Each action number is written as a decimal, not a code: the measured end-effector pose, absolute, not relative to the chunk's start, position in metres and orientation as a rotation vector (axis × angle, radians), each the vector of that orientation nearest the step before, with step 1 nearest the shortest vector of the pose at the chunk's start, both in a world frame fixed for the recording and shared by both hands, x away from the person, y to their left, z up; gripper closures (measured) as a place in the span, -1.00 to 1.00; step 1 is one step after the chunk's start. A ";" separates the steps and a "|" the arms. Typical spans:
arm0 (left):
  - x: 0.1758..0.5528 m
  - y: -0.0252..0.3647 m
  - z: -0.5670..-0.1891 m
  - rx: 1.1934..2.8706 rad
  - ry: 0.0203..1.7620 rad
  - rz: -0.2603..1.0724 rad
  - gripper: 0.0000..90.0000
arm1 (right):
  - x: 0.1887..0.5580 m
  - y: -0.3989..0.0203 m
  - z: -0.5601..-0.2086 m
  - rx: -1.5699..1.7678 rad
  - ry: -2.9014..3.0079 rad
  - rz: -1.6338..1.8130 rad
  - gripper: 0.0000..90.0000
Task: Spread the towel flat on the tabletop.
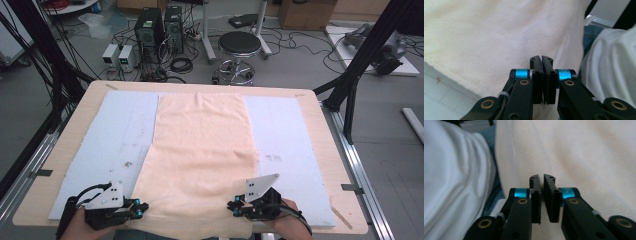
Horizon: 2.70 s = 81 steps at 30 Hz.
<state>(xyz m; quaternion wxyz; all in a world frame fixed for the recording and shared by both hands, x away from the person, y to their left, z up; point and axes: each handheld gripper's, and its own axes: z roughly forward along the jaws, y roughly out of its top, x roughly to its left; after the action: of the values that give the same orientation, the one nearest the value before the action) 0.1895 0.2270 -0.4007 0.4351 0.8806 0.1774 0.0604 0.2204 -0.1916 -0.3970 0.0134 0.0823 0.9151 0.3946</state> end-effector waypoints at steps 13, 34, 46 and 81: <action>0.264 0.207 -0.418 2.222 0.505 0.256 0.29 | 0.286 -0.198 -0.413 0.434 2.785 1.091 0.26; 0.229 0.212 -0.413 2.245 0.451 0.169 0.93 | 0.265 -0.205 -0.410 0.360 2.856 1.118 0.90; 0.206 0.213 -0.411 2.235 0.400 0.133 0.46 | 0.247 -0.213 -0.405 0.331 2.876 1.181 0.39; 0.255 0.203 -0.420 2.231 0.591 0.269 0.42 | 0.264 -0.221 -0.412 0.452 2.810 1.115 0.38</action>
<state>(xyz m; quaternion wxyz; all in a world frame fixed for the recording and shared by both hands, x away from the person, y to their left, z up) 0.2550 0.2032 -0.4203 0.3976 0.8810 0.2334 0.1061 0.2638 -0.2207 -0.4118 0.0423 0.1476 0.9185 0.3643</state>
